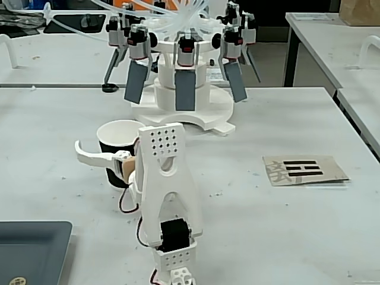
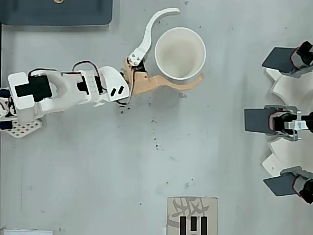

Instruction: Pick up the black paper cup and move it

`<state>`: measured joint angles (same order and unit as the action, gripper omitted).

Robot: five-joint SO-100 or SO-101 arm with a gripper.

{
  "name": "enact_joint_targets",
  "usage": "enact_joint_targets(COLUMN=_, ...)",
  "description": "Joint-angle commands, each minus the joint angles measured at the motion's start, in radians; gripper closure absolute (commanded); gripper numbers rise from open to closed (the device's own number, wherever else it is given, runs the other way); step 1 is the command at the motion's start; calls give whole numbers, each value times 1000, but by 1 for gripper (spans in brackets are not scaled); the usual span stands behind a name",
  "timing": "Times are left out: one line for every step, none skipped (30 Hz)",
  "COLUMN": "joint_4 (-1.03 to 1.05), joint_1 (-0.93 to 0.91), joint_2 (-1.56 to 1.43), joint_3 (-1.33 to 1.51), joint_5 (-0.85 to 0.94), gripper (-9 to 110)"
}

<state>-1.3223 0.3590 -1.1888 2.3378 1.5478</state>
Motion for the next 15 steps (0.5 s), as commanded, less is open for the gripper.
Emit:
enact_joint_targets(joint_4=-25, joint_1=14, joint_2=-6, joint_3=-61, joint_5=-9, gripper=58)
enact_joint_targets(joint_4=-25, joint_1=14, joint_2=-3, joint_3=-63, joint_5=-9, gripper=59)
enact_joint_targets(joint_4=-25, joint_1=14, joint_2=2, joint_3=-64, joint_5=-11, gripper=59)
enact_joint_targets(joint_4=-25, joint_1=14, joint_2=5, joint_3=-66, joint_5=-11, gripper=60)
enact_joint_targets(joint_4=-25, joint_1=14, joint_2=6, joint_3=-66, joint_5=-12, gripper=61)
enact_joint_targets(joint_4=-25, joint_1=14, joint_2=8, joint_3=-66, joint_5=-14, gripper=62)
enact_joint_targets(joint_4=-25, joint_1=14, joint_2=9, joint_3=-66, joint_5=-15, gripper=64)
enact_joint_targets(joint_4=-25, joint_1=14, joint_2=11, joint_3=-66, joint_5=-17, gripper=64)
enact_joint_targets(joint_4=-25, joint_1=14, joint_2=14, joint_3=-66, joint_5=-17, gripper=65)
enact_joint_targets(joint_4=-25, joint_1=14, joint_2=15, joint_3=-66, joint_5=-20, gripper=66)
enact_joint_targets(joint_4=-25, joint_1=14, joint_2=18, joint_3=-66, joint_5=-20, gripper=67)
enact_joint_targets(joint_4=-25, joint_1=14, joint_2=20, joint_3=-66, joint_5=-21, gripper=68)
enact_joint_targets(joint_4=-26, joint_1=14, joint_2=21, joint_3=-66, joint_5=-21, gripper=69)
enact_joint_targets(joint_4=-26, joint_1=14, joint_2=23, joint_3=-66, joint_5=-21, gripper=70)
enact_joint_targets(joint_4=-28, joint_1=15, joint_2=25, joint_3=-66, joint_5=-23, gripper=71)
